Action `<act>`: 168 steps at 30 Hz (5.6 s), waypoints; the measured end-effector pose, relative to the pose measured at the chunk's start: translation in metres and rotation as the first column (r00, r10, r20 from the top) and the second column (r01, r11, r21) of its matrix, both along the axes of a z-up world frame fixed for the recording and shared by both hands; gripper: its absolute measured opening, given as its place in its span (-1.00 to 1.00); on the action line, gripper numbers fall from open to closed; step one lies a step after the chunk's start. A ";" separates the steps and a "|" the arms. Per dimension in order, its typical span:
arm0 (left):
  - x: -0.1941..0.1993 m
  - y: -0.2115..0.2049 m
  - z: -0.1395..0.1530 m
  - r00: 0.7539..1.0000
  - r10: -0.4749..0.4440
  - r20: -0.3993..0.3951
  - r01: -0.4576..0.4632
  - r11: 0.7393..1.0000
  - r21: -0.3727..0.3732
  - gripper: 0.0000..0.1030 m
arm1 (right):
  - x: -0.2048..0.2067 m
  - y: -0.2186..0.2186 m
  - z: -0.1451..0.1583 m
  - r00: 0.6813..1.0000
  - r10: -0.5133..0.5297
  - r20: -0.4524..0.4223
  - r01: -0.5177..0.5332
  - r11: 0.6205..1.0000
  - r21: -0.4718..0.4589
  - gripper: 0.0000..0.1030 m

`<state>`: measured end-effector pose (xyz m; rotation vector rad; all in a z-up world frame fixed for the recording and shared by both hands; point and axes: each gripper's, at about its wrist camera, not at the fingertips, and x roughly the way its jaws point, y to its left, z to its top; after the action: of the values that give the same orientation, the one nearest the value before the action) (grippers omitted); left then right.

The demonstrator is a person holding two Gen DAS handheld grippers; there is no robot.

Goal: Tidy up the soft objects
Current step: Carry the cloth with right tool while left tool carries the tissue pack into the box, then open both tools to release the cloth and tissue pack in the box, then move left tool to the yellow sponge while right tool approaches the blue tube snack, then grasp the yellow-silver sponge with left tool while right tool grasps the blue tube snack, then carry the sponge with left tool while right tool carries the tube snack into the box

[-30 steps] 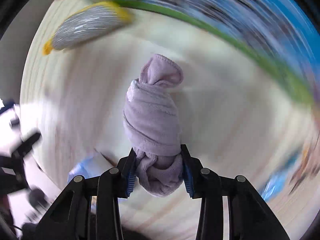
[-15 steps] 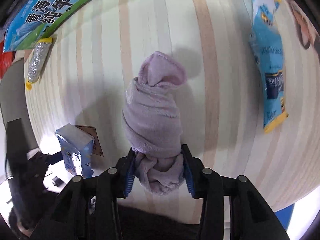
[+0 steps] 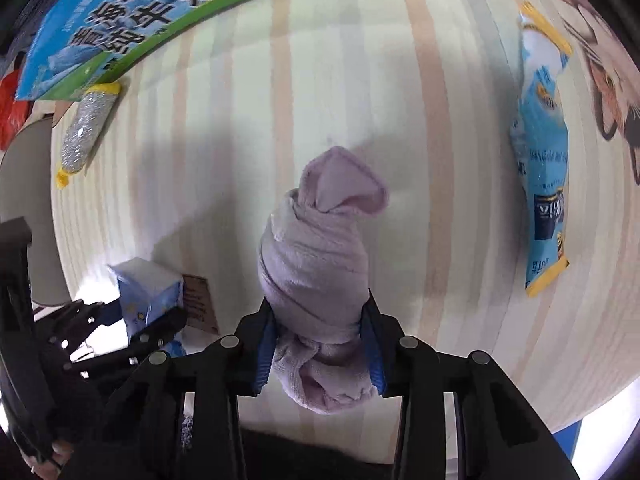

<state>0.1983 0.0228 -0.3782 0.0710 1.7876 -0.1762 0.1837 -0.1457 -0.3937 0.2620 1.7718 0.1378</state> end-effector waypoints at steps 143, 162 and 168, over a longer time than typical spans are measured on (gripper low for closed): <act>0.055 0.046 -0.036 0.987 0.127 0.098 -0.129 0.992 0.007 -0.06 | 0.063 0.001 0.002 0.995 0.088 0.047 -0.080 0.986 -0.150 -0.53; 0.053 0.019 -0.021 0.991 0.082 0.108 -0.086 0.996 0.030 -0.12 | 0.079 0.028 0.008 0.992 0.115 0.047 -0.102 0.970 -0.220 -0.56; 0.055 0.002 0.059 0.969 0.078 0.235 -0.063 0.996 -0.069 -0.13 | 0.061 0.050 0.043 0.986 0.124 0.114 -0.106 0.982 -0.155 -0.60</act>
<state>0.2534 0.0248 -0.3194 -0.0155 1.5422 -0.1642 0.2452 -0.0961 -0.3502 0.0416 1.6651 0.1016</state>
